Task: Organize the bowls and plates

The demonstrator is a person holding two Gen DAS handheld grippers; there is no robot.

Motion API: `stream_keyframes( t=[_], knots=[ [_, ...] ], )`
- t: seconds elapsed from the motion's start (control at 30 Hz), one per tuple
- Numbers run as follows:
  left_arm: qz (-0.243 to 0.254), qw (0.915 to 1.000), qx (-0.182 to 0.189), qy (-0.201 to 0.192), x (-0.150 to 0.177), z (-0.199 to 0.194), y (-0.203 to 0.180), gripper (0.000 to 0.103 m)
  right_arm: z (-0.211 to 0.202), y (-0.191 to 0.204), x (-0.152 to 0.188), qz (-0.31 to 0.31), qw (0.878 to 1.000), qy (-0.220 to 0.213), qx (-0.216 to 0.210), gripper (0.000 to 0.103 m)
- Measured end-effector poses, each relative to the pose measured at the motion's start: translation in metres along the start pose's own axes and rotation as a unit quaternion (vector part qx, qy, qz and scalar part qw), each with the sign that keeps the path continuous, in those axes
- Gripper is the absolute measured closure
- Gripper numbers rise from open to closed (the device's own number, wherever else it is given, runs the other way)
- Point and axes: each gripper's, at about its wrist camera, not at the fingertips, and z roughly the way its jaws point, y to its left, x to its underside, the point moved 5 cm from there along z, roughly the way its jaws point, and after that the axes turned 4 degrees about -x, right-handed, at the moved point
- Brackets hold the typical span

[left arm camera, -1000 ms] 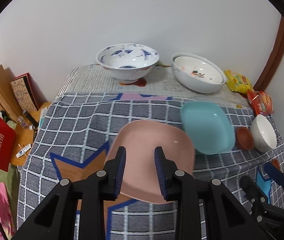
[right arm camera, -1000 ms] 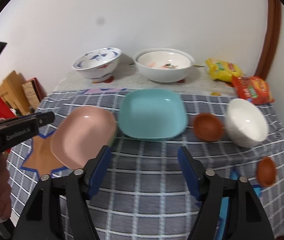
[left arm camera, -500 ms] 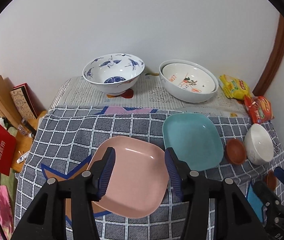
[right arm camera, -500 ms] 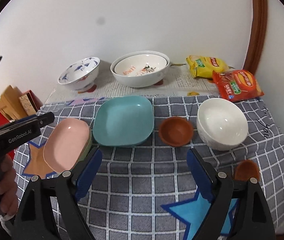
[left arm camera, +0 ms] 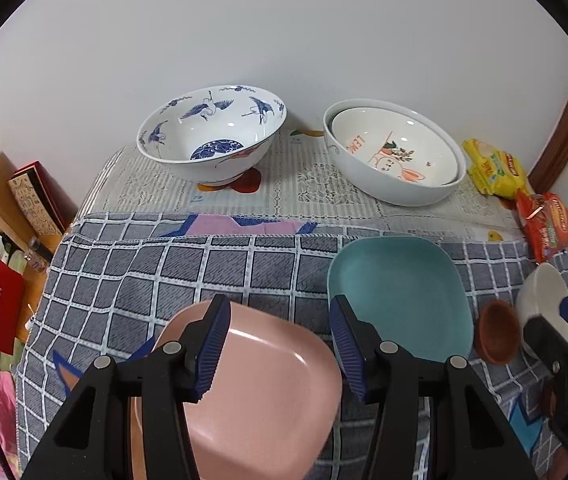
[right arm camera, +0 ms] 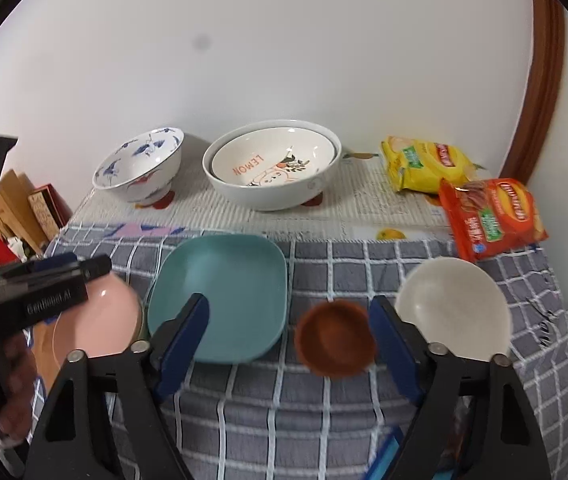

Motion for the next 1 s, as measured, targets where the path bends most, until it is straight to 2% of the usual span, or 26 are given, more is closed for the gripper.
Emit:
stream_keyframes(
  t=[0.1, 0.2, 0.33, 0.57, 0.67, 0.73, 0.83, 0.9, 0.97, 1.0],
  knots=[
    [-0.006, 0.9999, 0.005, 0.007, -0.004, 0.013, -0.002, 0.054, 0.025, -0.002, -0.007, 0.003, 1.000, 0.019, -0.006, 0.042],
    [-0.006, 0.9997, 0.018, 0.018, -0.007, 0.026, -0.007, 0.054, 0.049, 0.001, -0.010, -0.013, 0.999, 0.033, -0.006, 0.049],
    [0.008, 0.9994, 0.018, 0.029, -0.009, 0.042, -0.017, 0.054, 0.076, 0.002, -0.007, -0.017, 0.998, 0.054, -0.014, 0.053],
    [0.019, 0.9989, 0.020, 0.038, -0.013, 0.062, -0.032, 0.055, 0.103, 0.000, -0.005, -0.014, 0.997, 0.067, -0.019, 0.058],
    [0.024, 0.9984, 0.022, 0.046, -0.012, 0.069, -0.038, 0.062, 0.109, 0.000, -0.003, -0.015, 0.997, 0.070, -0.020, 0.065],
    [0.022, 0.9979, 0.026, 0.055, -0.010, 0.074, -0.041, 0.071, 0.113, 0.000, -0.001, -0.017, 0.997, 0.072, -0.021, 0.069],
    [0.023, 0.9971, 0.034, 0.064, -0.007, 0.079, -0.045, 0.077, 0.115, 0.001, 0.002, -0.024, 0.997, 0.069, -0.020, 0.074],
    [0.025, 0.9969, 0.023, 0.071, -0.005, 0.084, -0.045, 0.082, 0.118, 0.002, 0.003, -0.025, 0.997, 0.072, -0.022, 0.085],
    [0.026, 0.9964, 0.018, 0.078, -0.004, 0.088, -0.045, 0.086, 0.125, 0.000, 0.006, -0.019, 0.996, 0.083, -0.022, 0.089],
    [0.024, 0.9963, 0.027, 0.077, -0.004, 0.088, -0.045, 0.094, 0.127, -0.001, 0.008, -0.016, 0.996, 0.086, -0.021, 0.093]
  ],
)
